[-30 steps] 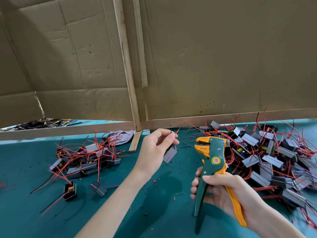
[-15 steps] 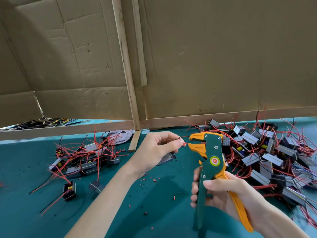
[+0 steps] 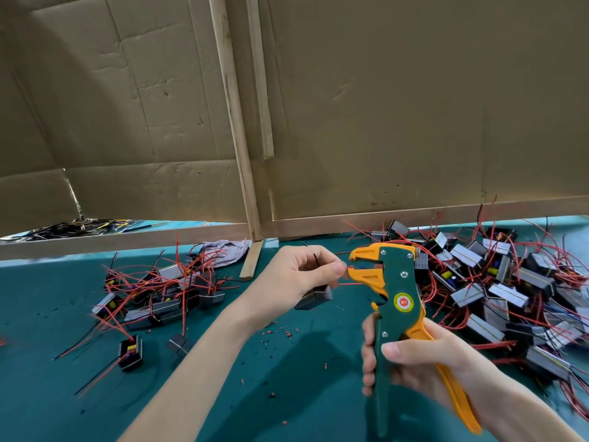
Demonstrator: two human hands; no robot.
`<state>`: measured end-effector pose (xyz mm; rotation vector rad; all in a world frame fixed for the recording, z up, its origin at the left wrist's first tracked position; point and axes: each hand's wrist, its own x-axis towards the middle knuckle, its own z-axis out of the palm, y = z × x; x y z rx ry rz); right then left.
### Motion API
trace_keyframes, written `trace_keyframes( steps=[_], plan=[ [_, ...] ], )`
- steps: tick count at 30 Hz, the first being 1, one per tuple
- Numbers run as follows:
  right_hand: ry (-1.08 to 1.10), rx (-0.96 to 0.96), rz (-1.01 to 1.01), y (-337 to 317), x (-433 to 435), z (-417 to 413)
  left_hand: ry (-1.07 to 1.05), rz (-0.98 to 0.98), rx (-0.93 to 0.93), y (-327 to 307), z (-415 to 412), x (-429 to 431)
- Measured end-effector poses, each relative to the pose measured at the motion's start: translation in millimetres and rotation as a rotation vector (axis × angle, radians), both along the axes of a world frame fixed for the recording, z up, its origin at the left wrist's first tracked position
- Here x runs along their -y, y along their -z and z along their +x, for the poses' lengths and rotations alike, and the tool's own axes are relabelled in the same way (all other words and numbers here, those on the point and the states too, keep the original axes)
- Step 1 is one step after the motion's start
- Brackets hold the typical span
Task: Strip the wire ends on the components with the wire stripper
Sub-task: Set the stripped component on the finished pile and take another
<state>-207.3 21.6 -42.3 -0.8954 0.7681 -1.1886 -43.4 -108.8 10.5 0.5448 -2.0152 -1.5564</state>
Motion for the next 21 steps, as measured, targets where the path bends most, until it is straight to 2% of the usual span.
trace_keyframes(
  steps=[16,21],
  plan=[
    [0.041,-0.202,0.010,-2.7,-7.2,1.1,0.105,-0.043,0.113,-6.1,13.6,9.6],
    [0.232,-0.308,0.006,8.9,-4.0,11.2,0.043,-0.043,0.115,-2.6,12.6,13.2]
  ],
)
